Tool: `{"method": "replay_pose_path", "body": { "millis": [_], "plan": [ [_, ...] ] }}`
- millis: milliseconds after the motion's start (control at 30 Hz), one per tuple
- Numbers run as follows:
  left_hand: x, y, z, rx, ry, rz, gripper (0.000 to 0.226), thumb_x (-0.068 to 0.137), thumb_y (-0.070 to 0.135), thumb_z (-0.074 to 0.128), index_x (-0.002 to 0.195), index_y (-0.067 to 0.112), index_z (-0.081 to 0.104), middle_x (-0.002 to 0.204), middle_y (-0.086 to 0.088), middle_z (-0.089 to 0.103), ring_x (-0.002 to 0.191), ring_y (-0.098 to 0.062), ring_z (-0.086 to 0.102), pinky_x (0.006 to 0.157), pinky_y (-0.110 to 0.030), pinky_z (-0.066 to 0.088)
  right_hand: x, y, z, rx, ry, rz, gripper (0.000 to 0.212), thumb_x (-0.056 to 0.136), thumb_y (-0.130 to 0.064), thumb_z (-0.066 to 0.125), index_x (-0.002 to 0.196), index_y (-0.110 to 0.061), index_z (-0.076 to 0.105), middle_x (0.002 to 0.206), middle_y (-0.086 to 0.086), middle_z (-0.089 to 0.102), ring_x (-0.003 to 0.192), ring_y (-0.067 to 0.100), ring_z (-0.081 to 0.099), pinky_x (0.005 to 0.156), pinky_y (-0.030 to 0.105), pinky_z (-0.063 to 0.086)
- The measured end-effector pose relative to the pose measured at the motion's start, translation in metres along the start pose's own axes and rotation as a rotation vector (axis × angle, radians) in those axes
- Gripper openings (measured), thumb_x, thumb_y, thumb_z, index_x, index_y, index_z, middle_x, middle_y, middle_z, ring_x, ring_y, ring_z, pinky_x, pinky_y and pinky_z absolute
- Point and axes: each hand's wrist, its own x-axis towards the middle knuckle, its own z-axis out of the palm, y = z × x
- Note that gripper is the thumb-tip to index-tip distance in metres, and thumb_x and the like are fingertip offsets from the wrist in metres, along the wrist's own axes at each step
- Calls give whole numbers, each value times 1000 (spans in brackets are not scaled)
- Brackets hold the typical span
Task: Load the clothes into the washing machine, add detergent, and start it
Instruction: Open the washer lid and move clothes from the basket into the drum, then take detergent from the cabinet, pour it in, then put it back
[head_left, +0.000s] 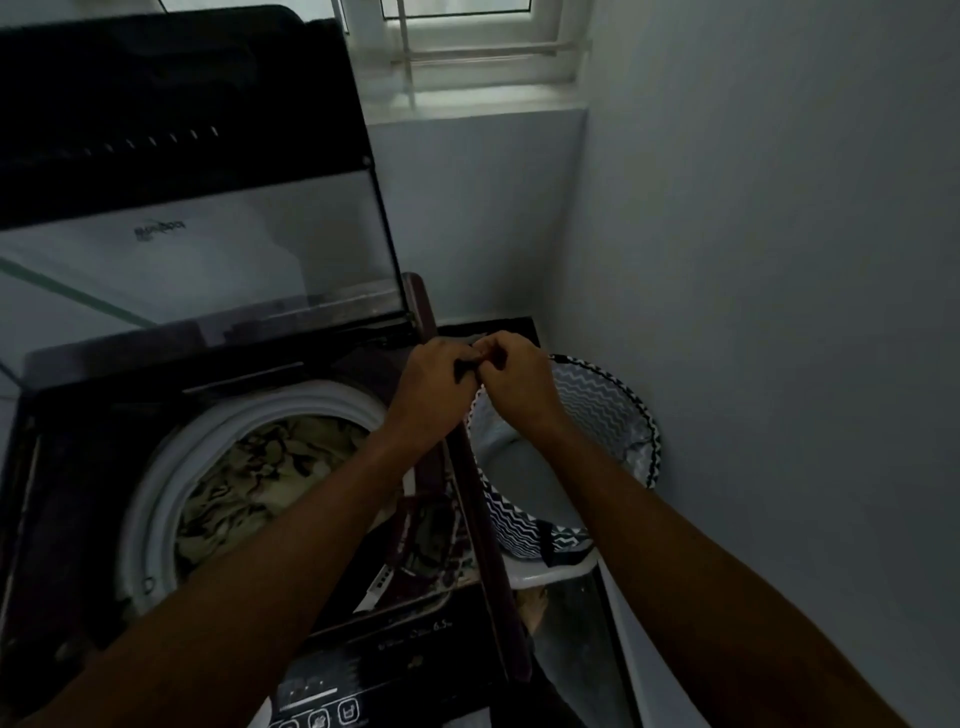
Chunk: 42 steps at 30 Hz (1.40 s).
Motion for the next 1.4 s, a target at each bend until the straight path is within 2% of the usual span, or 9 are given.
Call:
{"method": "replay_pose_path", "body": {
  "millis": [200, 300, 400, 533, 700, 867, 1000, 1200, 1400],
  "plan": [
    [-9, -16, -23, 8, 22, -68, 26, 82, 9, 65, 108, 13, 71, 101, -8, 64, 92, -23, 61, 81, -38, 53, -2, -30, 12, 1, -10, -46, 18, 77, -2, 59, 91, -8, 69, 92, 6, 68, 86, 16, 61, 78, 26, 49],
    [-19, -26, -45, 9, 30, -105, 27, 82, 10, 63, 108, 14, 69, 102, -7, 63, 95, -23, 60, 85, -39, 52, -3, -46, 27, 1, -45, -67, 17, 78, -3, 59, 89, -11, 69, 90, 5, 68, 82, 13, 60, 73, 22, 47],
    [-33, -41, -70, -14, 78, -140, 30, 81, 9, 61, 109, 16, 68, 103, -3, 62, 98, -19, 59, 87, -40, 52, -7, -62, 43, -9, -65, -119, 14, 80, -5, 62, 92, -10, 69, 88, 2, 67, 78, 10, 58, 66, 7, 39],
    [-60, -66, -110, -21, 160, -207, 33, 80, 9, 59, 110, 18, 66, 102, 0, 60, 97, -18, 59, 87, -41, 52, -17, -91, 73, -49, -119, -192, 21, 82, -2, 58, 100, -7, 69, 99, 7, 69, 90, 15, 61, 78, 16, 43],
    [-91, -85, -148, -24, 179, -312, 39, 75, 22, 50, 111, 16, 66, 107, -3, 62, 101, -20, 59, 91, -40, 51, -33, -122, 101, -82, -182, -223, 24, 84, -3, 58, 105, -7, 68, 107, 9, 68, 99, 19, 61, 79, 12, 37],
    [-111, -101, -173, -17, 243, -345, 31, 81, 8, 58, 110, 16, 65, 105, 1, 60, 100, -19, 57, 91, -37, 49, -45, -137, 122, -102, -224, -250, 22, 84, -1, 58, 104, -6, 67, 104, 9, 66, 93, 16, 60, 72, 9, 34],
    [-123, -106, -188, -11, 269, -367, 31, 80, 3, 59, 109, 14, 67, 109, 0, 61, 102, -17, 58, 92, -27, 47, -51, -149, 135, -119, -225, -257, 22, 82, -2, 59, 102, -7, 68, 98, 8, 67, 86, 13, 59, 73, 15, 41],
    [-132, -113, -220, 12, 331, -333, 27, 83, 5, 63, 107, 15, 68, 100, 0, 61, 93, -16, 60, 89, -36, 51, -58, -184, 149, -73, -243, -271, 27, 81, 1, 59, 105, -8, 65, 89, 6, 67, 83, 18, 63, 71, 15, 42],
    [-135, -99, -282, 3, 492, -266, 24, 89, 3, 57, 108, 11, 69, 104, 2, 64, 93, -7, 57, 84, -13, 44, -64, -253, 158, 56, -205, -441, 30, 84, 2, 58, 112, -9, 59, 90, 2, 61, 81, 17, 61, 73, 26, 51]
  ]
}}
